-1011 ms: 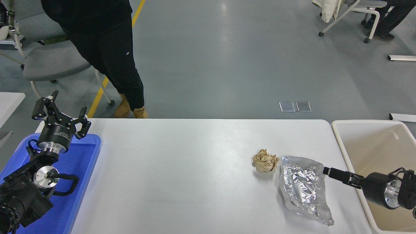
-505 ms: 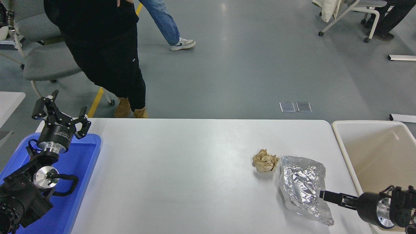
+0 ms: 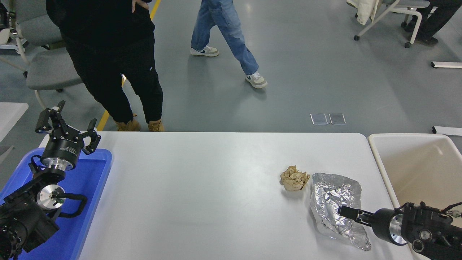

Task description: Clean the table surface

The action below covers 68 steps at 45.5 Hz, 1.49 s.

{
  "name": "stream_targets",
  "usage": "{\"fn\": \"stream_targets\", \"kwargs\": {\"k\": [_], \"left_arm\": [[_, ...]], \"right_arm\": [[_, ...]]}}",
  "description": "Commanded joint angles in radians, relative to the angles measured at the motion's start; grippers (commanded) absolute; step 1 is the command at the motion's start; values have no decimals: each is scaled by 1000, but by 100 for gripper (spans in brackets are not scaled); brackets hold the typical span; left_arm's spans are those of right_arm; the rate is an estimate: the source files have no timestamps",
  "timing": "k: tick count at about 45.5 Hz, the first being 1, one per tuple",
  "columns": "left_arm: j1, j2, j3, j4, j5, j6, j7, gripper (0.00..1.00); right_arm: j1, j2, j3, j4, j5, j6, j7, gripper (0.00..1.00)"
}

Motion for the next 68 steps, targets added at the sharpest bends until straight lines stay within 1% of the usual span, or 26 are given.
{"fn": "stream_targets", "kwargs": {"k": [1,3,4,7,8,9,10,13,31,44,49,53,61,68], "left_arm": [[0,0,0,0,0,0,0,100],[0,0,0,-1,0,0,0,100],[0,0,0,-1,0,0,0,100],[0,0,0,0,0,0,0,100],[0,0,0,-1,0,0,0,100],[0,0,0,0,0,0,0,100],[0,0,0,-1,0,0,0,100],[0,0,0,0,0,0,0,100],[0,0,0,0,0,0,0,100],[0,0,0,0,0,0,0,100],[0,0,0,0,0,0,0,100],[0,0,0,0,0,0,0,100],[0,0,0,0,0,0,0,100],[0,0,0,0,0,0,0,100]], "right_arm": [[0,27,-2,-40,-32,0,-1,84],[1,27,-3,-54,-63,0,-1,76],[1,27,-5,-60,-81,0,-1,71],[3,27,-5,-79,-116,2,-1,49],[4,27,-5,-83,-121,3,-1,35],[4,27,-3,-83,-121,6,-1,28],[6,26,-3,-85,-121,9,-1,17],[7,24,-2,-85,-119,16,-1,1],[1,-2,6,-43,-113,22,19,0],[12,-98,6,49,-112,25,21,0],[13,-166,6,121,-115,49,24,0],[30,-247,7,196,-116,75,25,0],[144,-448,20,368,-110,172,81,0],[242,-574,24,420,-77,275,108,0]]}}
